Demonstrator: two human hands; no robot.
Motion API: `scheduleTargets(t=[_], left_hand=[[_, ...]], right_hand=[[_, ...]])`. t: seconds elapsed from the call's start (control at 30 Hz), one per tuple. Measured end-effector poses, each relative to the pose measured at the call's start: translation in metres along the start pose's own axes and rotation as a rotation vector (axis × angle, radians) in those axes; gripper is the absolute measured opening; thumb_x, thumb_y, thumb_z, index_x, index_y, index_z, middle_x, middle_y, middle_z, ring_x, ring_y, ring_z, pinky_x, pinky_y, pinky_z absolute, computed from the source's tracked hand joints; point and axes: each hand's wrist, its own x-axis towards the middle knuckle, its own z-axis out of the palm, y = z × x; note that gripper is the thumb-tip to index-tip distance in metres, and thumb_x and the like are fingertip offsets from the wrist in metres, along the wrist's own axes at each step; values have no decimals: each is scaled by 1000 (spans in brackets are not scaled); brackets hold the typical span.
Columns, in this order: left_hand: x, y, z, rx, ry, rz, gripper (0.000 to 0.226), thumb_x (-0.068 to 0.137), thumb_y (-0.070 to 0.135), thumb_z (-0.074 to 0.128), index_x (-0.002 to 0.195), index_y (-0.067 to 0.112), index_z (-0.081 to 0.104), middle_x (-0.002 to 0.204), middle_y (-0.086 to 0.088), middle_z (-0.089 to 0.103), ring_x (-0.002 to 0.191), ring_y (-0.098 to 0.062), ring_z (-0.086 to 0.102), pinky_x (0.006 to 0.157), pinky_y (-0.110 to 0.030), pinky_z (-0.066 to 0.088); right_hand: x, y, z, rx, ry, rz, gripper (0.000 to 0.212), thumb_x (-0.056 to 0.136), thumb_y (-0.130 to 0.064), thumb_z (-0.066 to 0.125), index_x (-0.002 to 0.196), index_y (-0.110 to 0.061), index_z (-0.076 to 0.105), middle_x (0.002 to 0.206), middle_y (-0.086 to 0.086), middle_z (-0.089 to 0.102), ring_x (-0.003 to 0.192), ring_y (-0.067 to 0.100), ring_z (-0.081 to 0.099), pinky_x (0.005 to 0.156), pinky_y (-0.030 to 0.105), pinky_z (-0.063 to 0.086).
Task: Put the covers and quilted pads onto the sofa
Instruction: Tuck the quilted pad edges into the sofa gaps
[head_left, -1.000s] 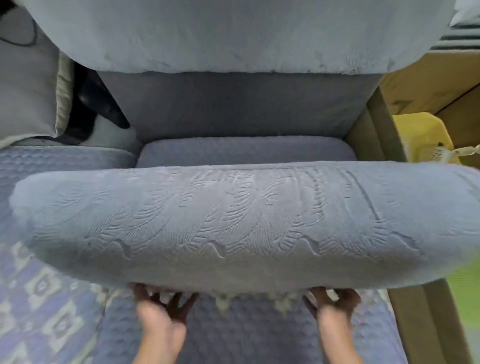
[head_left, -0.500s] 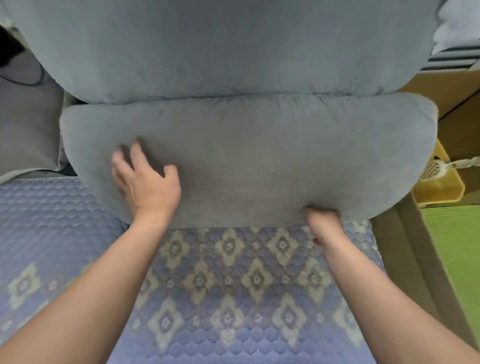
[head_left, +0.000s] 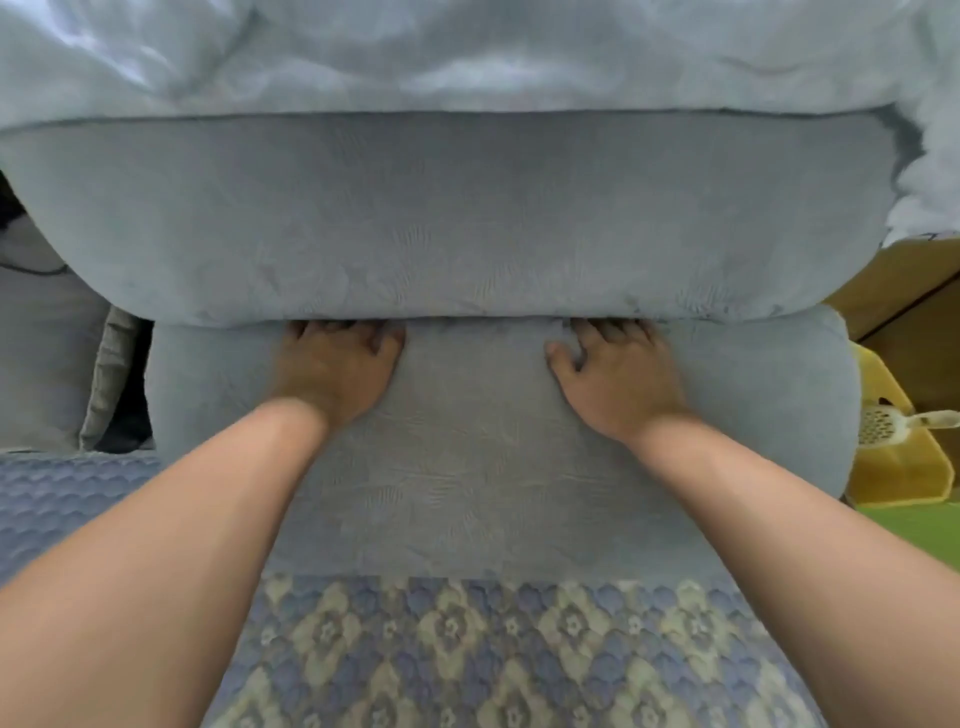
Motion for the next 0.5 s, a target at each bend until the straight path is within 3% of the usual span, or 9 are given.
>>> scheduleTargets(t=[0.1, 0.2, 0.37, 0.43, 0.5], left_hand=[[22, 7, 18, 34, 98, -37, 56, 102, 51, 28, 133, 21, 64, 140, -11, 59, 133, -33, 50, 114, -47, 31], [20, 4, 38, 169, 169, 25, 59, 97, 45, 23, 119, 17, 70, 121, -13, 69, 118, -35, 57, 105, -49, 34], [15, 8, 39, 66, 304, -16, 54, 99, 40, 32, 107, 7, 74, 105, -23, 71, 106, -41, 61, 103, -51, 41], [-7, 11, 41, -66, 404, -53, 54, 101, 40, 30, 121, 6, 67, 120, -24, 66, 121, -42, 54, 114, -58, 31], [-50, 20, 54, -204, 366, -109, 61, 100, 50, 26, 150, 19, 43, 156, -16, 40, 148, -36, 27, 122, -58, 5]], right_hand=[[20, -5, 18, -96, 106, -34, 48, 99, -45, 41, 113, -9, 70, 107, 18, 72, 106, 36, 64, 100, 47, 42], [19, -4, 40, -99, 186, 12, 57, 100, -48, 33, 115, -5, 67, 108, 21, 71, 108, 37, 61, 104, 47, 38], [16, -5, 45, -32, 365, 18, 49, 102, -39, 36, 111, -4, 69, 104, 21, 71, 103, 37, 61, 103, 46, 39], [-3, -5, 43, 44, 446, 48, 45, 101, -33, 38, 122, -5, 67, 118, 18, 69, 115, 35, 58, 111, 45, 35], [-36, -13, 42, 174, 464, 51, 46, 100, -27, 42, 137, -5, 58, 139, 16, 58, 134, 32, 48, 119, 46, 27]])
